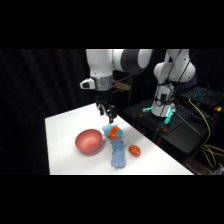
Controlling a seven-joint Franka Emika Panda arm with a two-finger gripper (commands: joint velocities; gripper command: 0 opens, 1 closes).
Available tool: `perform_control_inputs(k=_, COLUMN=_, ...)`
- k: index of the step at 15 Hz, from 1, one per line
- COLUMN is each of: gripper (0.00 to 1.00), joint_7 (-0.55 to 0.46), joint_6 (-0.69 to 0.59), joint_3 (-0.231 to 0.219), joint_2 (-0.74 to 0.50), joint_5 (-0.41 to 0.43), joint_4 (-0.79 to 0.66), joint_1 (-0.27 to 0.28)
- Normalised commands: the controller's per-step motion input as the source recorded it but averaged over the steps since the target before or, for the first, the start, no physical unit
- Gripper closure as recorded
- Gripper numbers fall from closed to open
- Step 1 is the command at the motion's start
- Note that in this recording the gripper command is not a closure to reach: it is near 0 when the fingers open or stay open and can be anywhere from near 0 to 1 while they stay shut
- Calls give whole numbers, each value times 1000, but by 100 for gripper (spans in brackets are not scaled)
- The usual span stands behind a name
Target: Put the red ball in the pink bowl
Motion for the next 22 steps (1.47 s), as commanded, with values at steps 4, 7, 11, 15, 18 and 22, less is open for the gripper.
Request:
perform_control_inputs(k=4, gripper=0, joint_7=280, joint_6=251, joint_3=102, joint_2=79, joint_5=-61, joint_4=-103, joint_1=162)
perform_control_inputs(k=7, gripper=0, joint_7=121, joint_6=261, joint_3=30, joint_2=70, joint_5=8, joint_4=-155, joint_1=63)
perform_control_inputs(k=11, gripper=0, joint_7=44, joint_6=252, joint_3=31, joint_2=124, joint_5=90, joint_4=-153, joint_1=39)
perform_control_inputs(k=15, gripper=0, joint_7=32, joint_6=154, joint_3=53, joint_2=147, joint_5=114, joint_4=-54, joint_1=69)
perform_control_inputs(k=18, gripper=0, joint_7=12, joint_6=124, joint_3=45, joint_2=96, joint_5=121, joint_4=-23, joint_1=58)
perform_control_inputs(k=22, gripper=0, joint_7=-80, joint_6=195, joint_3=67, joint_2=105, joint_5=218, joint_4=-71, joint_1=2)
